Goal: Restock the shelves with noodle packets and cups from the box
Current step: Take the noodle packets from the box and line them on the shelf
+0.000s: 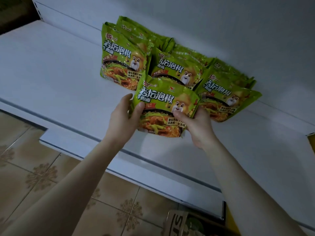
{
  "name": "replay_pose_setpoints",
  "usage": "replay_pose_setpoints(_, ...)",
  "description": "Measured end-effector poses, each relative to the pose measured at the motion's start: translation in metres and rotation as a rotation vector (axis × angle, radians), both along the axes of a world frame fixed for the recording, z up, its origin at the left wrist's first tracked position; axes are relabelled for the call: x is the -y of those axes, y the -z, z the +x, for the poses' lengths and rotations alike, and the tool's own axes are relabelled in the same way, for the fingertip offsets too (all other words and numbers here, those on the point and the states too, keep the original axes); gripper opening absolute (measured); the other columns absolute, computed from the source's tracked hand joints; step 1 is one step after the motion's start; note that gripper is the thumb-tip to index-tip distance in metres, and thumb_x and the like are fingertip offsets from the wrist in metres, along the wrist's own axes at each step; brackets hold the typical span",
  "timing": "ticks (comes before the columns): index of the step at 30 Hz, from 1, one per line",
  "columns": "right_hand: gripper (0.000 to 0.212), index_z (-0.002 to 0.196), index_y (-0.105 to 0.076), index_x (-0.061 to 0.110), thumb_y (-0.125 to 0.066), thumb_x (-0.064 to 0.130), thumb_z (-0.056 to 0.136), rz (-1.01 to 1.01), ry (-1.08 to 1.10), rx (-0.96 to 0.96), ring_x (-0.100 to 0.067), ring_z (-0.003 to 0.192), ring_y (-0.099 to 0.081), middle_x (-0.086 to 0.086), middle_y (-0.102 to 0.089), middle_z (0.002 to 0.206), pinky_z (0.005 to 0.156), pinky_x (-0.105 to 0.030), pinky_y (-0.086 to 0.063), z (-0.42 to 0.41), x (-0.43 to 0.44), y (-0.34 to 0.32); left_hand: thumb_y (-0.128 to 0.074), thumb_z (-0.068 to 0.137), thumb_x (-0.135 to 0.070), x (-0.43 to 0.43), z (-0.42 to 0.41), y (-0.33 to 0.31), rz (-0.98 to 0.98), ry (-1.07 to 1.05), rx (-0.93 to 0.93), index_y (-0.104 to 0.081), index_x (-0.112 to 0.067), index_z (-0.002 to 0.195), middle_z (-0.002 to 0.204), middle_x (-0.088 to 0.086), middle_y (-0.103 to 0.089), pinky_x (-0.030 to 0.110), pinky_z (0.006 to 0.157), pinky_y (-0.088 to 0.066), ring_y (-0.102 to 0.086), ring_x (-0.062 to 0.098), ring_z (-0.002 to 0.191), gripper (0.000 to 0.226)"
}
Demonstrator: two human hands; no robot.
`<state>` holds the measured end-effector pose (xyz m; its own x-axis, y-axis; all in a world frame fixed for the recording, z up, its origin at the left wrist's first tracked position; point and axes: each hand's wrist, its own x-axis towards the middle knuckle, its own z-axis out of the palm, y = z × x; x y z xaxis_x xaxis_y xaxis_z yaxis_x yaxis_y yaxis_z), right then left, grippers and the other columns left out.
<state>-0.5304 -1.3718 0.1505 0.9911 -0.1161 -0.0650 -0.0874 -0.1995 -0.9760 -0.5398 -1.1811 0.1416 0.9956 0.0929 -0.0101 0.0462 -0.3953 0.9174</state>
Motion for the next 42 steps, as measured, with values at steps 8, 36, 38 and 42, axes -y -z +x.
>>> replay_pose_setpoints(8,0.031,0.108,-0.057,0.014,-0.069,0.008,0.080,0.051,0.203,0.151,0.004,0.084,-0.062,0.008,-0.064,0.095,0.076,-0.013,-0.051,0.043,0.013,0.001,-0.004,0.084,-0.061,0.017,-0.010,0.052,0.816,0.218,-0.005,-0.034,-0.017,0.137,0.147,0.014,-0.029,0.054,0.108,-0.014,-0.017,0.033,0.139,0.075)
replay_pose_setpoints(36,0.052,0.119,-0.044,0.003,-0.072,0.018,0.078,-0.440,0.311,0.138,-0.021,0.102,-0.058,-0.007,-0.060,0.113,0.070,-0.015,-0.037,0.054,-0.001,0.029,-0.014,0.088,-0.058,0.015,-0.010,0.061,0.892,0.205,0.049,-0.046,-0.019,0.126,0.140,0.014,-0.040,0.057,0.105,-0.024,-0.026,0.035,0.137,0.064)
replay_pose_setpoints(38,0.050,0.121,-0.045,0.004,-0.070,0.019,0.080,-0.409,0.313,0.141,-0.014,0.097,-0.056,-0.005,-0.059,0.111,0.069,-0.011,-0.036,0.047,0.000,0.028,-0.013,0.087,-0.058,0.015,-0.010,0.061,0.895,0.210,0.040,-0.047,-0.018,0.126,0.141,0.015,-0.039,0.058,0.106,-0.023,-0.025,0.035,0.137,0.065)
replay_pose_setpoints(42,0.033,0.115,-0.054,0.004,-0.060,0.022,0.088,-0.446,0.285,0.123,-0.010,0.094,-0.056,-0.003,-0.061,0.107,0.060,0.000,-0.037,0.026,0.014,0.024,-0.027,0.089,-0.046,0.018,-0.015,0.057,0.925,0.261,0.171,-0.063,-0.005,0.107,0.126,0.022,-0.055,0.065,0.097,-0.031,-0.046,0.041,0.123,0.058)
